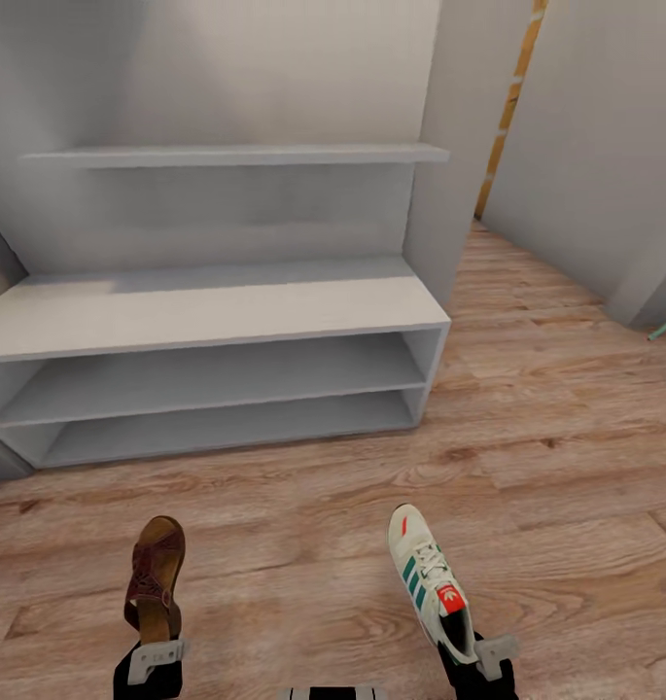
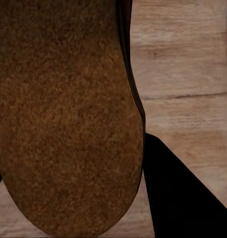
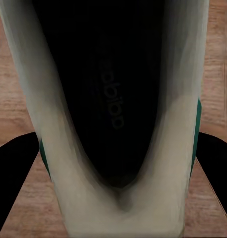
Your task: Pick up the two gym shoes and the two sandals from the corridor floor and place them onto the hallstand (shoe rack) in the corridor, making sure they are on the rack and not on the floor. Arrange them so the two gym shoes are next to each other and the two sandals are next to each other.
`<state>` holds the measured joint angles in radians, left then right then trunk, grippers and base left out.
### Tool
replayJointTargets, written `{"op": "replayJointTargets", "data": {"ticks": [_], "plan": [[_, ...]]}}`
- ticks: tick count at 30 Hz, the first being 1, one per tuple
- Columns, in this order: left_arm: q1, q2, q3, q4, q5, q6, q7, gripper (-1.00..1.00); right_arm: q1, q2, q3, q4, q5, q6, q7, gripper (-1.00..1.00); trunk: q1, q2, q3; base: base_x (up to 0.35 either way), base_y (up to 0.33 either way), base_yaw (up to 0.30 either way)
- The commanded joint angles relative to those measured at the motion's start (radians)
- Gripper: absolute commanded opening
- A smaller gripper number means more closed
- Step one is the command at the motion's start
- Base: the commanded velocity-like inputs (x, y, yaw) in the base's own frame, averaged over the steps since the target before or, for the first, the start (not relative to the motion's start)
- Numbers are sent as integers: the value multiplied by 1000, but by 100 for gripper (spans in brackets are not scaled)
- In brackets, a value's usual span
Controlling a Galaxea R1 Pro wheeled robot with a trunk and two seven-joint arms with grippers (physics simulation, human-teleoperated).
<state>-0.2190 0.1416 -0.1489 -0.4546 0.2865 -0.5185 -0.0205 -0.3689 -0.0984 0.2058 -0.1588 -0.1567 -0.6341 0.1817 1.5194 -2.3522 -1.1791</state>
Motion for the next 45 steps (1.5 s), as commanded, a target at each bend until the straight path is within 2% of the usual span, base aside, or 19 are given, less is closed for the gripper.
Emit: {"op": "replayJointTargets", "data": {"ticks": [1, 12, 21, 33, 37, 38, 42, 45], "plan": [[0, 1, -6, 0, 8, -3, -1, -100, -1, -1, 4, 1, -11, -3, 7, -100, 0, 0, 0, 0, 19, -245], [0, 1, -6, -1, 12, -2, 0, -100, -1, 2, 4, 1, -11, -4, 7, -100, 0, 0, 15, 0, 4, -145], [0, 1, -5, 0, 14, -2, 1, -100, -1, 1, 4, 0, -11, -4, 7, -100, 0, 0, 29, 0, 0, -8], [0, 1, 2, -1, 13, 1, 11, -100, -1, 0, 2, -2, -11, -4, 7, -100, 0, 0, 33, 0, 0, 61], [-2, 2, 2, 0, 12, 10, 16, -100, -1, -3, -28, -3, -11, -3, 1, -100, 0, 0, 37, 0, 0, 192], [-10, 5, 3, -1, 13, 15, 17, -100, -1, -8, -94, -5, -11, -3, -9, -100, 0, 0, 37, 0, 0, 44], [-18, 3, 21, 4, 11, 18, 23, -100, -1, -20, -154, -7, -9, -4, -12, -100, 0, 0, 37, 0, 0, 20], [-29, 7, 29, -4, 11, 41, 26, -100, -1, -38, -164, -7, -9, -4, -13, -100, 0, 0, 37, 0, 0, 2]]}}
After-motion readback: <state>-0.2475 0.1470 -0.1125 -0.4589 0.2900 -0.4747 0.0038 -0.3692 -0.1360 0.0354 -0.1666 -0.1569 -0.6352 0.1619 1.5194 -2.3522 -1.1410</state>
